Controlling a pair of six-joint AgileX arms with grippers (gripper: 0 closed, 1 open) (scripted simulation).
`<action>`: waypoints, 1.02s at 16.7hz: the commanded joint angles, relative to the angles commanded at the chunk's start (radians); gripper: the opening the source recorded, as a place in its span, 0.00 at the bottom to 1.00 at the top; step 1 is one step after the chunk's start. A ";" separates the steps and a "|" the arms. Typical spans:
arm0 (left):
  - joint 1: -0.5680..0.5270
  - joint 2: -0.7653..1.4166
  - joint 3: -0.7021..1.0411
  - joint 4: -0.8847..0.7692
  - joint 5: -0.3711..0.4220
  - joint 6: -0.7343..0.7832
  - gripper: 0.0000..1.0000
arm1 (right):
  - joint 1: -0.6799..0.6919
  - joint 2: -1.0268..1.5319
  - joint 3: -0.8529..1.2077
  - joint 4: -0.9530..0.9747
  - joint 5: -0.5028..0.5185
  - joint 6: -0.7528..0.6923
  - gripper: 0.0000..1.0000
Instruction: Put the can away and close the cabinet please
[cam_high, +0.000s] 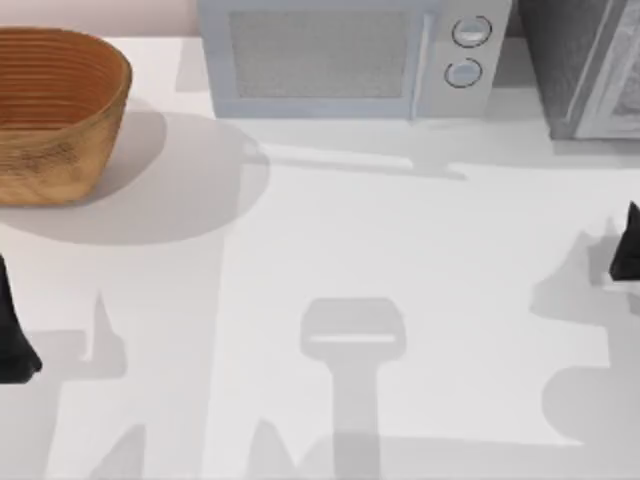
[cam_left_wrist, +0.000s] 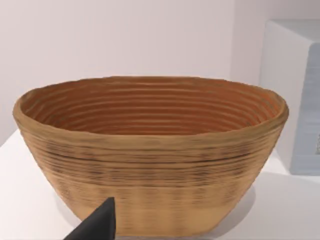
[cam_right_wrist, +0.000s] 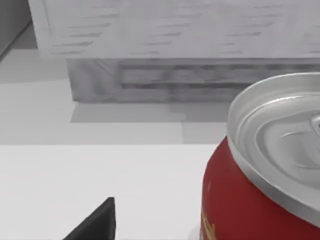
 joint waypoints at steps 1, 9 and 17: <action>0.000 0.000 0.000 0.000 0.000 0.000 1.00 | 0.001 0.001 0.008 -0.007 0.001 0.000 1.00; 0.000 0.000 0.000 0.000 0.000 0.000 1.00 | 0.002 0.003 0.024 -0.022 0.002 0.001 1.00; 0.000 0.000 0.000 0.000 0.000 0.000 1.00 | 0.002 0.003 0.024 -0.022 0.002 0.001 0.40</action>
